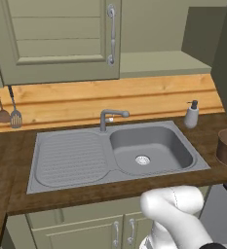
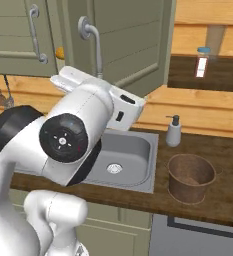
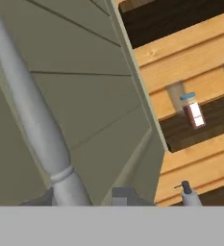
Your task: Open the cabinet, pick up the bread from the cabinet and place it in the basket. Then move the basket to the dining counter.
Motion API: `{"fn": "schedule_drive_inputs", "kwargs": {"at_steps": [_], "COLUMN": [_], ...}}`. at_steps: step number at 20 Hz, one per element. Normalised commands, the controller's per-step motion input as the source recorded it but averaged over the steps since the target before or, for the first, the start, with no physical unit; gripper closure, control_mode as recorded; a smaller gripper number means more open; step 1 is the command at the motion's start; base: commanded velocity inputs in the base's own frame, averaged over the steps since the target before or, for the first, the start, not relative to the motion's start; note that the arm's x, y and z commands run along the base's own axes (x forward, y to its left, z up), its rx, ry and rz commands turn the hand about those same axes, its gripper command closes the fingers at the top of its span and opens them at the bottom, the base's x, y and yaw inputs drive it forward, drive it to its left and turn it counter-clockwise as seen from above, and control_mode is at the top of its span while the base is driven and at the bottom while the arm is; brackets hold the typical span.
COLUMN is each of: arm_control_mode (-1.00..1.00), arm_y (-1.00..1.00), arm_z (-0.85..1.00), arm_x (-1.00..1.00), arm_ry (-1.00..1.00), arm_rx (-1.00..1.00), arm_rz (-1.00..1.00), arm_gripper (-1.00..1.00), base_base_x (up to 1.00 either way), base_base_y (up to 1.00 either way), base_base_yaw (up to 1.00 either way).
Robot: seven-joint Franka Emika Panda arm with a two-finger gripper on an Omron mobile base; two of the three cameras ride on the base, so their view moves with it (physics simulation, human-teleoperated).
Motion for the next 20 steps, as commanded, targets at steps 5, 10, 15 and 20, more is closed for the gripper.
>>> {"fn": "schedule_drive_inputs", "kwargs": {"at_steps": [5, 10, 15, 20], "arm_control_mode": [-1.00, -1.00, -1.00, -1.00], "arm_y": [-0.38, -0.08, 0.80, 1.00], "arm_z": [-0.45, 0.12, 0.11, 0.00], "arm_x": [-0.70, -1.00, -1.00, -0.45], "arm_ry": [-0.23, -0.15, -0.07, -0.04], "arm_rx": [-0.06, 0.02, 0.00, -0.10], "arm_rz": [-0.41, -0.06, 0.00, -0.01], "arm_gripper": [1.00, 1.00, 1.00, 1.00], "base_base_x": [0.00, 0.00, 0.00, 0.00], "base_base_y": [0.00, 0.00, 0.00, 0.00], "base_base_yaw": [0.00, 0.00, 0.00, 0.00]}}
